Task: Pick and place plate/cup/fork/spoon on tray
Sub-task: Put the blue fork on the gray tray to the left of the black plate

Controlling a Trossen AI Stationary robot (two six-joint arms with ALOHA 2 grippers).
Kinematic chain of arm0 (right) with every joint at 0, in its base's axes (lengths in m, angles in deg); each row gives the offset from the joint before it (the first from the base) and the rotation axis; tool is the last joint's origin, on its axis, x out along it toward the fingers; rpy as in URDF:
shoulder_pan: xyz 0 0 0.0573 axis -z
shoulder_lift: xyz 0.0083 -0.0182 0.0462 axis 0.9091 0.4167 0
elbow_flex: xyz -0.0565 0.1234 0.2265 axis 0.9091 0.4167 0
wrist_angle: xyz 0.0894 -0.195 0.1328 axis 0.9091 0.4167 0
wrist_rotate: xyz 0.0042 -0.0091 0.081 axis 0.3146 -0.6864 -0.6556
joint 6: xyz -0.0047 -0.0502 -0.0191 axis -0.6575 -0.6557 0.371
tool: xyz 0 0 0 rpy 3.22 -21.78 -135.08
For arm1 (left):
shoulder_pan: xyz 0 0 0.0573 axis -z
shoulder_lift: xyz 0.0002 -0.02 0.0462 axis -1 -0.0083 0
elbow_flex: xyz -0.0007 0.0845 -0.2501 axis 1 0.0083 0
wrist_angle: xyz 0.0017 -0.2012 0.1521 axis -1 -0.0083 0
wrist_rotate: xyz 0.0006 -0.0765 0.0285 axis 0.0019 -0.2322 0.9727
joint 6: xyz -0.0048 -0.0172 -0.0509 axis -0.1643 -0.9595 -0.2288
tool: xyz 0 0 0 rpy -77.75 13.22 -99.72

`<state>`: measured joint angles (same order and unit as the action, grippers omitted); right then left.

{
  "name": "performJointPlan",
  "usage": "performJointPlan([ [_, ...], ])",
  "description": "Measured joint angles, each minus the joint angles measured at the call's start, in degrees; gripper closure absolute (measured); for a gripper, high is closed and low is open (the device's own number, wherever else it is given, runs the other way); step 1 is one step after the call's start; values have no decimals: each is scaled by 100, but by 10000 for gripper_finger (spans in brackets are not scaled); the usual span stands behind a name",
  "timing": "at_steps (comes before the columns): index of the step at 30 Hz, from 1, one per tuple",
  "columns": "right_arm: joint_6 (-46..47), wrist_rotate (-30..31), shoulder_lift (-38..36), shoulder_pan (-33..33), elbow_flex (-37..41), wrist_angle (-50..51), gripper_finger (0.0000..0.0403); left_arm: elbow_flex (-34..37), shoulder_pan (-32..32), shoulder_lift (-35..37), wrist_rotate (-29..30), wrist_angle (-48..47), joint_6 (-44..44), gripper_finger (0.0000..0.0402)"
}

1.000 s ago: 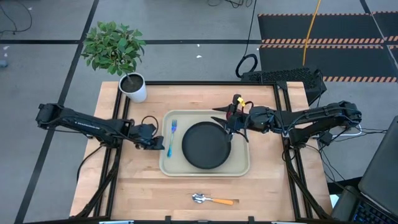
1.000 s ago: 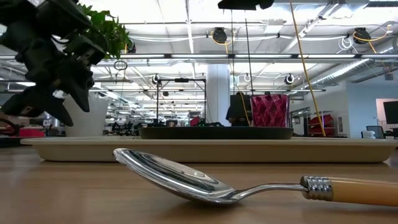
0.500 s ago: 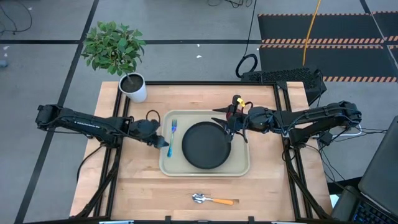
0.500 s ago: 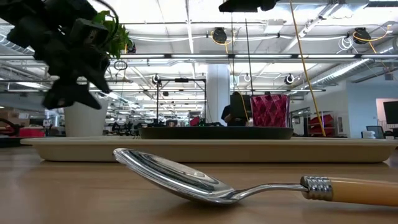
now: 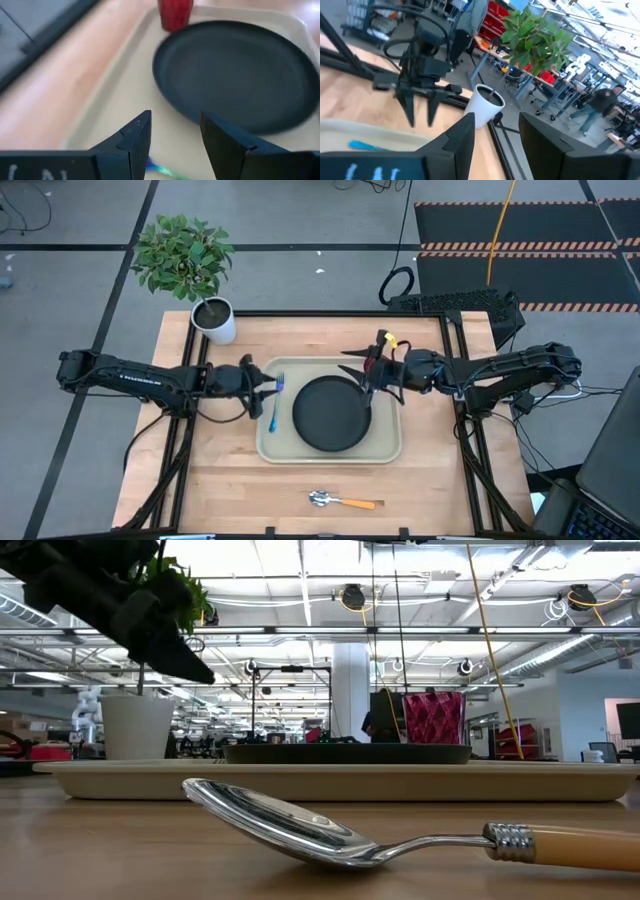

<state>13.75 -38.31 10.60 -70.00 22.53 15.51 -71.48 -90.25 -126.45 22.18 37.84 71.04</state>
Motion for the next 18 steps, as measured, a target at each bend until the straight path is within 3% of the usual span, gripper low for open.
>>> performJointPlan([
  [3, 246, -2, 0, 0, 0, -11, 255, 0, -132, 2, 299, 43, 413, 229],
  [11, 666, 4, 91, 11, 71, 62, 255, 0, -421, 0, 322, 30, 1881, 229],
  [18, 484, 10, 133, 24, 192, -49, 255, 0, -606, -132, 177, 201, 2185, 229],
])
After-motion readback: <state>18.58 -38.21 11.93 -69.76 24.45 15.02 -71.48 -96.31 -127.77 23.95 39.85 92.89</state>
